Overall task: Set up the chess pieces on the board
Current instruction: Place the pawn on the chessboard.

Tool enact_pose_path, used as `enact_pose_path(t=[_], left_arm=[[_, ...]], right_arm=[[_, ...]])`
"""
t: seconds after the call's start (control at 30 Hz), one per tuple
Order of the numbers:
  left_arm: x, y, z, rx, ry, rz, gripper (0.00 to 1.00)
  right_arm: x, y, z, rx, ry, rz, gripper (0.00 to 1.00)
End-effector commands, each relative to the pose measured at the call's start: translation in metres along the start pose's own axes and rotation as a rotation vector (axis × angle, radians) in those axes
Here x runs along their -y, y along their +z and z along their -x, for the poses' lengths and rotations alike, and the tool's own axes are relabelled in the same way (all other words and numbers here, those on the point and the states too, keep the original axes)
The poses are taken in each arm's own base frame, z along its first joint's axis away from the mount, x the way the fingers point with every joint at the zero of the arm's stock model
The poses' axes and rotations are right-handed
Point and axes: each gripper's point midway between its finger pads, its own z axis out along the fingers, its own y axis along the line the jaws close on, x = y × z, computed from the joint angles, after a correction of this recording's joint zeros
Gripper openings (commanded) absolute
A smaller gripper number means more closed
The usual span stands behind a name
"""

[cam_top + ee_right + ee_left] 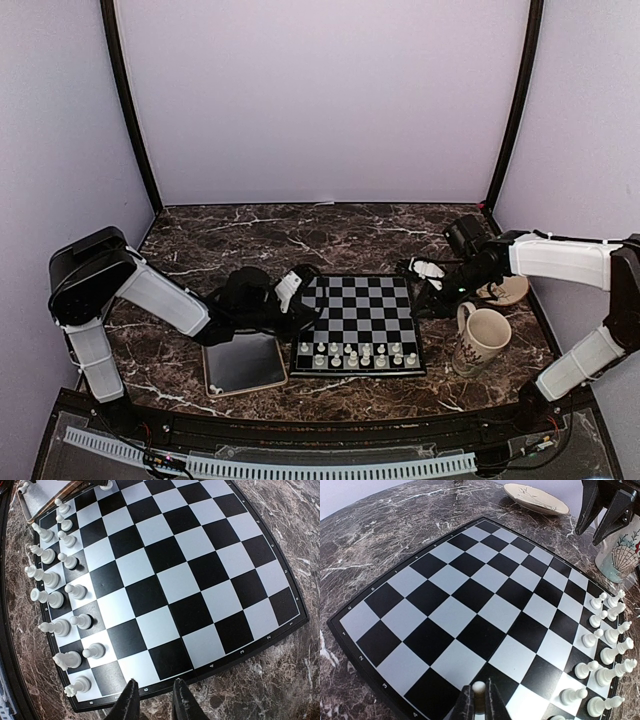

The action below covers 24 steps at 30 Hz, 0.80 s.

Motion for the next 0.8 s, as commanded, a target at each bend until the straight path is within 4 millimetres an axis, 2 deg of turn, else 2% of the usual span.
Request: enact_pose_path(t=[0.0, 0.17, 0.37, 0.6, 0.77], left_arm=[[0.002, 0.004, 0.005, -0.01, 0.027, -0.013, 0.06], [-0.001, 0.004, 0.001, -0.032, 0.022, 0.0, 0.17], [0.0, 0.002, 0.004, -0.037, 0.02, 0.001, 0.22], [0.005, -0.019, 0.037, 0.01, 0.038, 0.007, 0.27], [0.007, -0.041, 0.062, -0.002, 0.027, 0.029, 0.32]], right_arm=[[0.005, 0.002, -0.001, 0.001, 0.014, -0.012, 0.25], [0.004, 0.002, -0.002, -0.001, 0.015, -0.01, 0.25], [0.004, 0.002, -0.002, -0.001, 0.014, -0.006, 0.25], [0.005, -0.004, 0.009, 0.017, 0.005, -0.009, 0.25], [0.001, -0.016, 0.035, 0.035, 0.0, 0.039, 0.27]])
